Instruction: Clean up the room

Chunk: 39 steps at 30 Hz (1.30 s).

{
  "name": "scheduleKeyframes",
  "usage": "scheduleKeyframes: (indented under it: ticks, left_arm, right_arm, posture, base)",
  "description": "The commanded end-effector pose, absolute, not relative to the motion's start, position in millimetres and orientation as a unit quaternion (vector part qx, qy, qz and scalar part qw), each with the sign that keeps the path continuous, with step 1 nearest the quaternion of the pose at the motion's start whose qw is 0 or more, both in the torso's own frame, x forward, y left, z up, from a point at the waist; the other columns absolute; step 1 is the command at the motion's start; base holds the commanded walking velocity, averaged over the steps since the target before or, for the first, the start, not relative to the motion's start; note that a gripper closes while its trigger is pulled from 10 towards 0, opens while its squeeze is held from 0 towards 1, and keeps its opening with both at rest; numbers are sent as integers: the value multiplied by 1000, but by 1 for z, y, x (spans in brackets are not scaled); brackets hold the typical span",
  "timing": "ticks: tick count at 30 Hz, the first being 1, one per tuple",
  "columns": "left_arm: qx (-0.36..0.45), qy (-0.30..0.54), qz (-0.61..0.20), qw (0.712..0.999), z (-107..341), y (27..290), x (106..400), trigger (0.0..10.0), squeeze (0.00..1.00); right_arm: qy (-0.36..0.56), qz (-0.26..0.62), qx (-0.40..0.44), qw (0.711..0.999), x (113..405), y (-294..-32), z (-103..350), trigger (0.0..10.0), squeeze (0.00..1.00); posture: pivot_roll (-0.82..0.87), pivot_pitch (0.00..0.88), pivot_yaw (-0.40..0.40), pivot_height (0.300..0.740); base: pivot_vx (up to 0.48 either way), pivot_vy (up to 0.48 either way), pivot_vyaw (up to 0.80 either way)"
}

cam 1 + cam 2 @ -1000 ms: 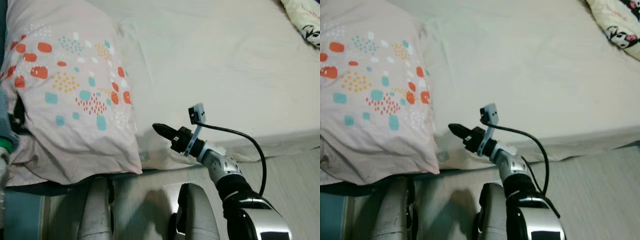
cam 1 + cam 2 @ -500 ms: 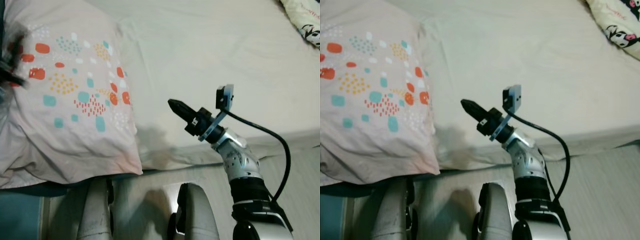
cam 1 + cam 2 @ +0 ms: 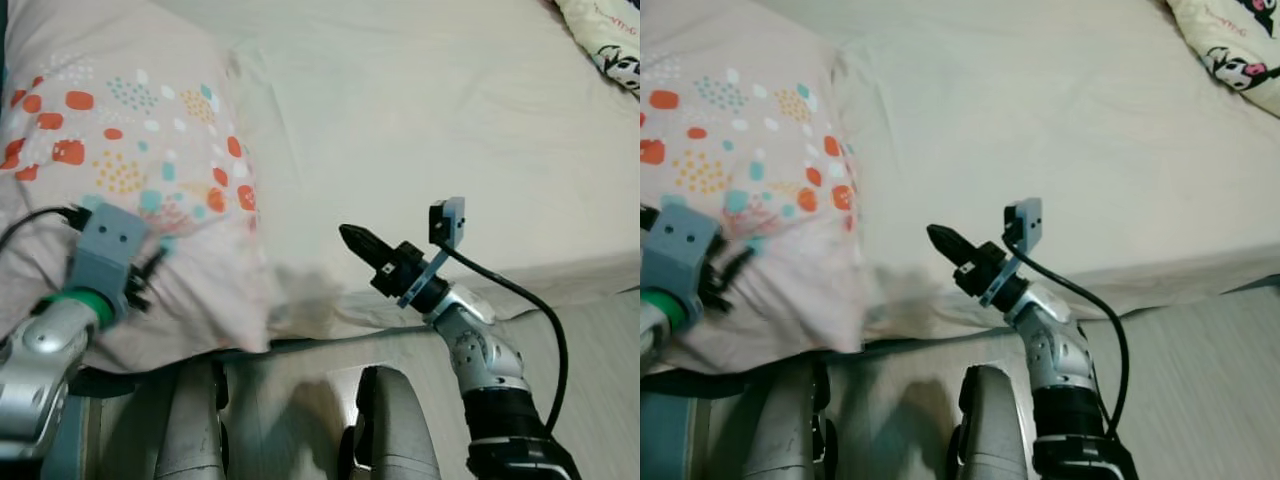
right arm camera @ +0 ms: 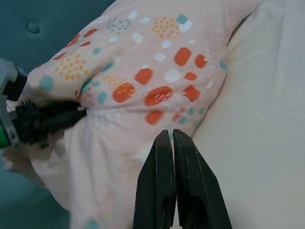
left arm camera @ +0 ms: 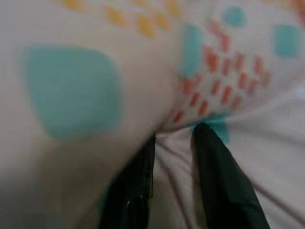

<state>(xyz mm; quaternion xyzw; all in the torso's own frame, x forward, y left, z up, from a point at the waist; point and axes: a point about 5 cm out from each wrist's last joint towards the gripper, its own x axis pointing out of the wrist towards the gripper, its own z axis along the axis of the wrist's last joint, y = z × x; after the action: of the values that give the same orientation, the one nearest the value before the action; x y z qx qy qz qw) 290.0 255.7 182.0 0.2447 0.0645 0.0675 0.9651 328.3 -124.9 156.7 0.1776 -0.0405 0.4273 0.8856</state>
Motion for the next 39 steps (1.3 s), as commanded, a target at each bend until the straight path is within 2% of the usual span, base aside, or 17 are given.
scheduleKeyframes:
  ticks: [1,6,12,13,14,15,16,17,18,19,24,26,29,32,34,36,39]
  left_arm:
    - [283,95,164,940,176,284,283,10000,0]
    - [302,44,268,914,200,305,277,10000,0]
    - [304,6,250,919,216,305,272,10000,0]
    - [291,14,165,942,211,291,270,10000,0]
    - [261,48,15,964,196,267,259,10000,0]
    - [261,48,15,964,196,267,259,10000,0]
    - [225,85,-116,964,182,246,244,10000,0]
    - [225,85,-116,964,182,246,244,10000,0]
    - [199,108,-194,954,174,233,232,10000,0]
    - [191,119,-222,949,168,228,228,10000,0]
    - [200,121,-205,950,162,228,232,10000,0]
    - [139,48,-178,973,182,223,246,10000,0]
    - [124,33,-176,976,187,221,247,10000,0]
    - [61,-110,-114,986,237,209,261,10000,0]
    - [61,-110,-114,986,237,209,261,10000,0]
    - [89,-159,-78,980,251,189,270,10000,0]
    - [97,-158,-55,981,245,179,278,10000,0]
  right_arm:
    - [-33,421,187,887,325,-127,152,10000,0]
    - [-32,417,187,889,324,-127,152,10000,0]
    - [-28,417,186,889,323,-127,151,10000,0]
    - [-25,416,185,890,322,-127,150,10000,0]
    - [-19,415,183,891,322,-128,147,10000,0]
    - [-19,415,183,891,322,-128,147,10000,0]
    - [-12,414,179,892,321,-128,144,10000,0]
    - [-12,414,179,892,321,-128,144,10000,0]
    - [-7,414,176,893,320,-128,142,10000,0]
    - [-2,411,172,895,320,-128,139,10000,0]
    - [2,400,163,902,320,-130,136,10000,0]
    - [-1,335,133,933,326,-142,137,10000,0]
    - [-4,324,129,937,327,-144,138,10000,0]
    - [-79,256,113,957,329,-152,165,10000,0]
    - [-79,256,113,957,329,-152,165,10000,0]
    - [-118,229,117,959,327,-144,180,10000,0]
    - [-137,220,124,958,327,-139,184,10000,0]
  posture:
    - [162,191,-31,584]
    - [162,191,-31,584]
    - [165,190,-30,584]
    - [173,192,-31,584]
    - [173,192,-31,584]
    - [173,192,-31,584]
    - [177,188,-29,584]
    - [177,188,-29,584]
    - [177,188,-29,584]
    - [173,181,-31,584]
    - [170,178,-33,584]
    - [160,173,-36,584]
    - [160,173,-36,584]
    - [153,142,-37,584]
    - [153,142,-37,584]
    - [145,107,-41,584]
    - [139,87,-40,589]
  base:
    - [0,0,0]
    - [0,0,0]
    - [0,0,0]
    - [0,0,0]
    - [0,0,0]
    - [0,0,0]
    - [0,0,0]
    - [0,0,0]
    - [0,0,0]
    - [0,0,0]
    - [0,0,0]
    - [0,0,0]
    - [0,0,0]
    - [0,0,0]
    - [0,0,0]
    - [0,0,0]
    - [0,0,0]
